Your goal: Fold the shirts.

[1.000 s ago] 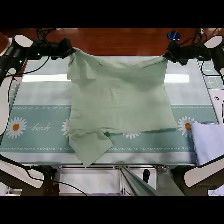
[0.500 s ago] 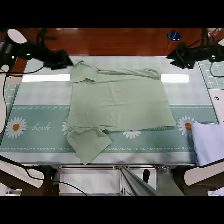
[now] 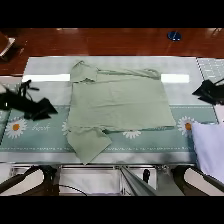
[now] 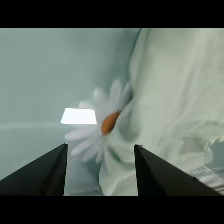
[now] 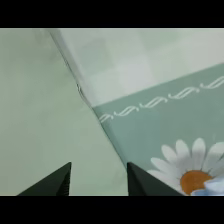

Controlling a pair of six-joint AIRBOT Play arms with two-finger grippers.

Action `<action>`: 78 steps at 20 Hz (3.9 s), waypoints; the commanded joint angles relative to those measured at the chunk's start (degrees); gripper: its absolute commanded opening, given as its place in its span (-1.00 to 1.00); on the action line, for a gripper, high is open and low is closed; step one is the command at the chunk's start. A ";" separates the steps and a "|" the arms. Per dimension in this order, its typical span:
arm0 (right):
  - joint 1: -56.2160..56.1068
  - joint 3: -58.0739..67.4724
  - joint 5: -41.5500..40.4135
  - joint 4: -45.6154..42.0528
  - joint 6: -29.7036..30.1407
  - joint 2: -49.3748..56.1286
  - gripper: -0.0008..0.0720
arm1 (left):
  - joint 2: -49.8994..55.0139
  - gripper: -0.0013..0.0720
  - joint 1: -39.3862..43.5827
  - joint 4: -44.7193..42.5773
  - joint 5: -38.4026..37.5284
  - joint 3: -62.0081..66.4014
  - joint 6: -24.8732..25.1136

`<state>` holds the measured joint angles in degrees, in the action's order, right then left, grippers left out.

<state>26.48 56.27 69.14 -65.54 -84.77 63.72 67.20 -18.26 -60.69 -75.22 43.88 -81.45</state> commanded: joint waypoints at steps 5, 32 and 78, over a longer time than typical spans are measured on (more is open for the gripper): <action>1.20 -17.97 -1.68 6.78 6.32 -11.04 0.15 | -8.33 0.43 -10.03 14.67 3.45 -21.68 8.85; 1.22 -20.55 2.95 -4.50 -0.37 -2.23 0.15 | -0.04 -0.91 -0.87 27.34 10.34 -22.29 17.81; -15.58 58.99 26.95 -9.84 -4.37 -26.38 -0.91 | -28.24 -0.91 32.52 -34.77 -15.28 69.99 -2.43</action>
<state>10.96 116.64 90.04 -73.71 -87.59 38.28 40.07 7.38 -83.24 -88.09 116.05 -83.00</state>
